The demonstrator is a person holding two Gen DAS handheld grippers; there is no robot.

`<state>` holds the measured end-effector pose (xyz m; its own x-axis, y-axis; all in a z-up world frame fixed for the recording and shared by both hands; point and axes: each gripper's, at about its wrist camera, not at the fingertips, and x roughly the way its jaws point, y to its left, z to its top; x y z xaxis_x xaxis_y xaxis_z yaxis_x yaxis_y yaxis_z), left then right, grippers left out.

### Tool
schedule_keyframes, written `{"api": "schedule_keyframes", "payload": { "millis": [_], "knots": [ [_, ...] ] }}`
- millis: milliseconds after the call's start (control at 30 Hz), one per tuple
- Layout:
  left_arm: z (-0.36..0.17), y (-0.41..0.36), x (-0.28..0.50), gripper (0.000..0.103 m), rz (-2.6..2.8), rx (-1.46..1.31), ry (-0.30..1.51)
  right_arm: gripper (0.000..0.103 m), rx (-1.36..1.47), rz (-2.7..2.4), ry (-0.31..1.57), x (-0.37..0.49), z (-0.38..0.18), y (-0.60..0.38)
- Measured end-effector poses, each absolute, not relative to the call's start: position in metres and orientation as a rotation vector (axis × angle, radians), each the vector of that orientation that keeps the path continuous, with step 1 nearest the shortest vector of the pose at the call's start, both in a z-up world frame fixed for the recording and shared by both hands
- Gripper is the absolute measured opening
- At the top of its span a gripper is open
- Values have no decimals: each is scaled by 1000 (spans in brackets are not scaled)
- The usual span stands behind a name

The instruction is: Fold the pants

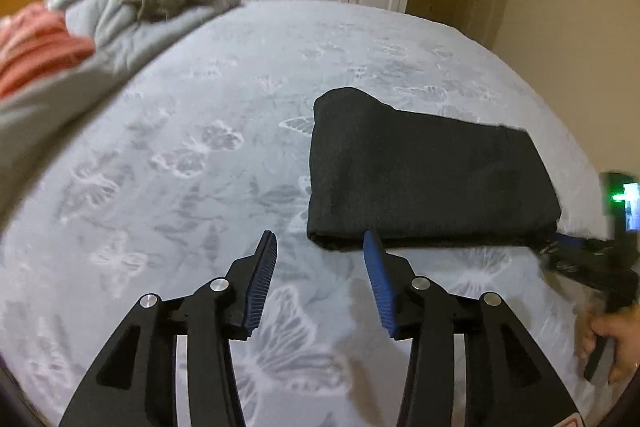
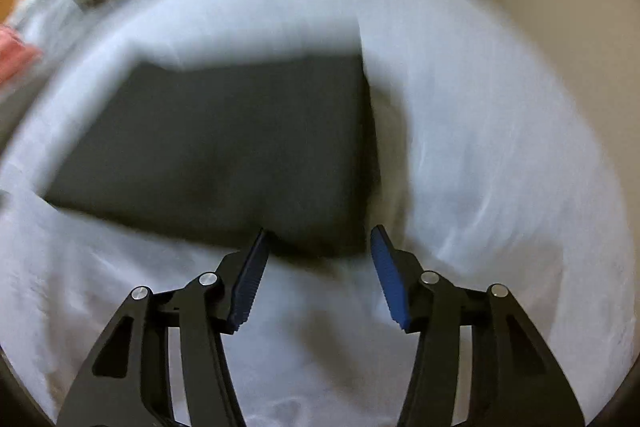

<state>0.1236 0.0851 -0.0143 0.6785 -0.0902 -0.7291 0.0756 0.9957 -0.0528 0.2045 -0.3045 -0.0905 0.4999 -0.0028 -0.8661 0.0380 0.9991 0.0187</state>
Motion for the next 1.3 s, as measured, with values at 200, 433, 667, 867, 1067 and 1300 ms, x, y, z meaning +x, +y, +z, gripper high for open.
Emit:
{"api": "schedule_keyframes", "payload": {
  "millis": [200, 433, 667, 867, 1067, 1300],
  "knots": [
    [-17, 89, 87, 51, -84, 1, 782, 95, 48, -62, 889, 146, -27, -306],
    [-26, 84, 56, 51, -91, 20, 783, 96, -54, -146, 698, 54, -7, -279],
    [-34, 77, 31, 75, -71, 73, 717, 98, 29, -143, 697, 29, -45, -270],
    [-50, 56, 25, 84, -62, 146, 653, 98, 82, -156, 742, 36, -81, -264],
    [-65, 36, 29, 84, -94, 200, 671, 98, 152, -223, 724, 36, -95, -271],
    [-44, 70, 64, 86, -188, -63, 781, 98, 236, -143, 739, 57, -68, -296]
  ]
}}
